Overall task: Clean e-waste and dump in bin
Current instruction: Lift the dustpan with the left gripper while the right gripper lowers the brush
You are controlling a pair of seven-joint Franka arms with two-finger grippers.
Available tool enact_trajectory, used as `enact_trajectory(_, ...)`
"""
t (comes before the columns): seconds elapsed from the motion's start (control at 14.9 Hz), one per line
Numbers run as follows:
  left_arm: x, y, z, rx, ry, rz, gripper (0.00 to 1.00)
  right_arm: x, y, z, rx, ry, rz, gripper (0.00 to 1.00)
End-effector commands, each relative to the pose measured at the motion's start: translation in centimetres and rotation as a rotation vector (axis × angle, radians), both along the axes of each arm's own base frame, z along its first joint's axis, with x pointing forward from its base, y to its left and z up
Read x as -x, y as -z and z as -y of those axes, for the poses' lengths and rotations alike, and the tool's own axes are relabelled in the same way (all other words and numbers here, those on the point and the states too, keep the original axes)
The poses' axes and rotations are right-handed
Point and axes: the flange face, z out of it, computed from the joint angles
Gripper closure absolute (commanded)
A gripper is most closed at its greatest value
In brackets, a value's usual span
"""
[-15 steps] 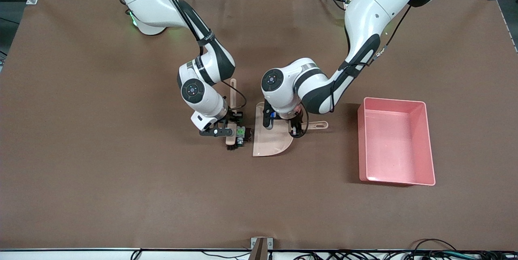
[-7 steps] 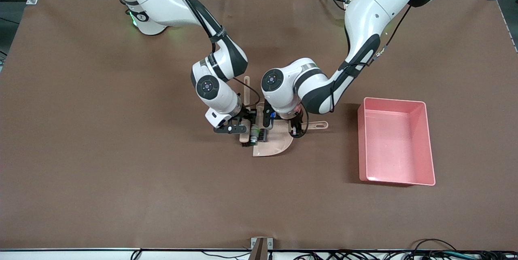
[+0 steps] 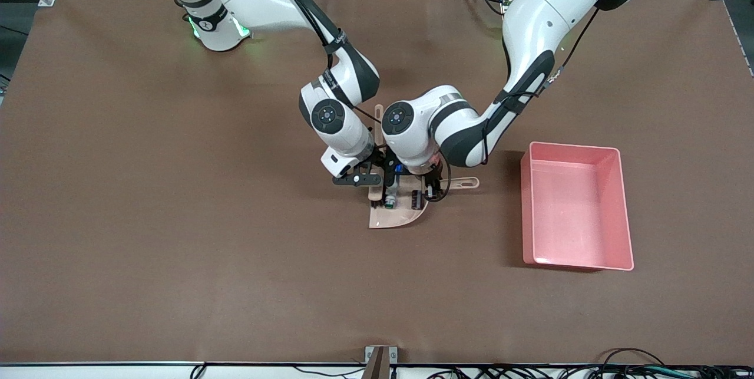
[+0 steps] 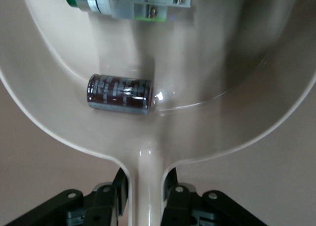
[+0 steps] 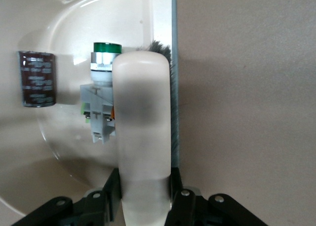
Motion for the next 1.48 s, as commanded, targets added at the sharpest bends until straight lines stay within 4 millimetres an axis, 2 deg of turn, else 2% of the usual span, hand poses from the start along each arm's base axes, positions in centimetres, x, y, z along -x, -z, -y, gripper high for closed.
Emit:
enact_trajectory(0.0, -0.2, 0.1, 0.6, -0.010, 0.020, 0.010, 0.96, -1.0, -1.1, -0.7, -0.024, 0.002, 0.017, 0.99)
enact_trajectory(0.13, -0.3, 0.1, 0.5, -0.007, 0.013, 0.010, 0.96, -2.3, -1.1, 1.2, -0.011, 0.017, -0.003, 0.99)
enact_trajectory(0.27, -0.5, 0.1, 0.4, -0.001, 0.013, 0.012, 0.96, -4.0, -1.3, 4.2, 0.010, -0.009, -0.036, 0.99)
enact_trajectory(0.4, -0.6, 0.6, 0.4, 0.005, 0.008, 0.010, 0.96, -6.1, -2.4, 8.0, 0.019, -0.022, -0.078, 0.99)
enact_trajectory(0.61, -1.0, 0.5, 0.5, 0.045, 0.003, 0.023, 0.96, -8.6, -4.6, 13.5, 0.025, -0.033, -0.110, 0.99)
enact_trajectory(0.74, -1.3, 0.3, 0.9, 0.094, 0.016, 0.043, 0.97, -9.8, -6.8, 17.5, 0.046, -0.039, -0.117, 0.99)
enact_trajectory(0.81, -2.4, 0.1, 0.2, 0.144, 0.011, 0.064, 0.97, -10.2, -7.7, 19.5, 0.058, -0.033, -0.119, 0.99)
enact_trajectory(0.87, -3.1, 0.0, -0.3, 0.185, 0.008, 0.079, 0.97, -10.2, -8.8, 21.7, 0.072, -0.032, -0.123, 0.99)
enact_trajectory(1.01, -3.0, -0.2, 0.1, 0.249, -0.019, 0.067, 0.97, -10.1, -10.2, 26.8, 0.134, -0.038, -0.101, 0.99)
enact_trajectory(1.14, -3.5, -1.0, 0.5, 0.324, -0.051, 0.059, 0.97, -9.8, -10.7, 30.7, 0.182, -0.021, -0.091, 0.99)
enact_trajectory(1.28, -5.0, -3.6, -0.7, 0.341, -0.069, 0.074, 0.97, -9.0, -10.3, 34.1, 0.216, 0.004, -0.068, 0.99)
enact_trajectory(1.41, -6.4, -6.5, -3.3, 0.321, -0.068, 0.051, 0.97, -7.2, -9.1, 37.2, 0.233, 0.028, -0.010, 0.99)
